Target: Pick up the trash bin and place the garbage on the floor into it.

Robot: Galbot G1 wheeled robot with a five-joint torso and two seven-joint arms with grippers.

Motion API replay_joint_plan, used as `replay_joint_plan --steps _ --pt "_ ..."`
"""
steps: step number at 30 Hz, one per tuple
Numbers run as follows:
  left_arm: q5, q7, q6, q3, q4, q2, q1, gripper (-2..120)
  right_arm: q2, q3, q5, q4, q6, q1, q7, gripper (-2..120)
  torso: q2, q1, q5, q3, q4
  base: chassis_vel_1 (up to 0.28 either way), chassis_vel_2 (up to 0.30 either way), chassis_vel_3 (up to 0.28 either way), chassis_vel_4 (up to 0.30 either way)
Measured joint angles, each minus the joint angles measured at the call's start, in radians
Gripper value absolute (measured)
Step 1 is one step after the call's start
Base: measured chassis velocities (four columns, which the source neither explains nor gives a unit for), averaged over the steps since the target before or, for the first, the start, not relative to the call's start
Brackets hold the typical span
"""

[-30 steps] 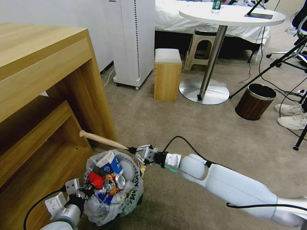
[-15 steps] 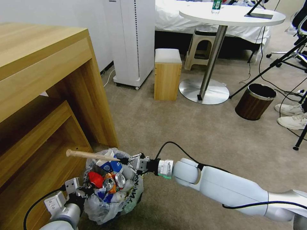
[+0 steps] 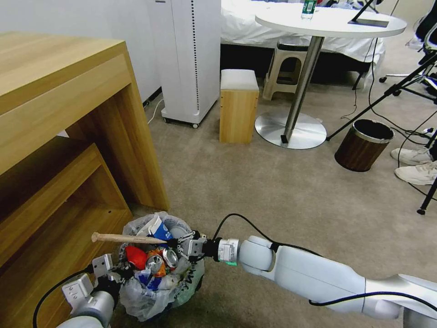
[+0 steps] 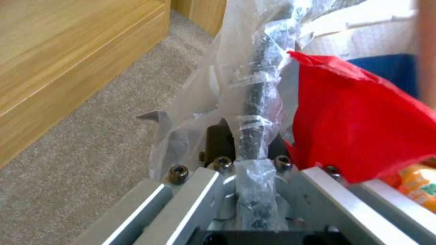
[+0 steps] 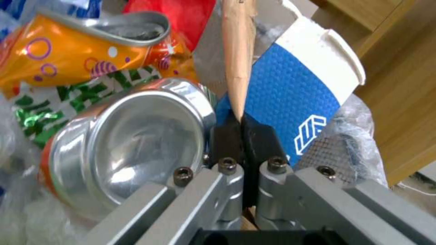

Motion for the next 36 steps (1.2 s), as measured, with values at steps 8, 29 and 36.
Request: replay_joint_plan --steps 8,29,36 --pt "-0.006 0.000 -0.001 0.001 0.007 0.009 -0.008 0 -0.022 -0.003 -0.015 0.004 0.000 -0.013 0.003 14 0.000 0.000 0.0000 0.000 -0.0001 0.000 0.000 0.000 0.000" --pt "-0.009 0.000 -0.002 0.000 0.032 0.012 -0.017 0 -0.068 0.048 0.011 0.073 -0.011 -0.022 -0.001 88 0.000 0.000 0.0000 0.000 0.0000 0.000 0.000 0.000 0.000" --pt "-0.009 0.000 -0.002 -0.001 0.035 0.014 -0.015 0 -0.087 0.089 0.039 0.114 -0.013 -0.048 -0.001 100 0.000 0.000 0.0001 0.000 0.0000 0.000 0.000 0.000 0.000"
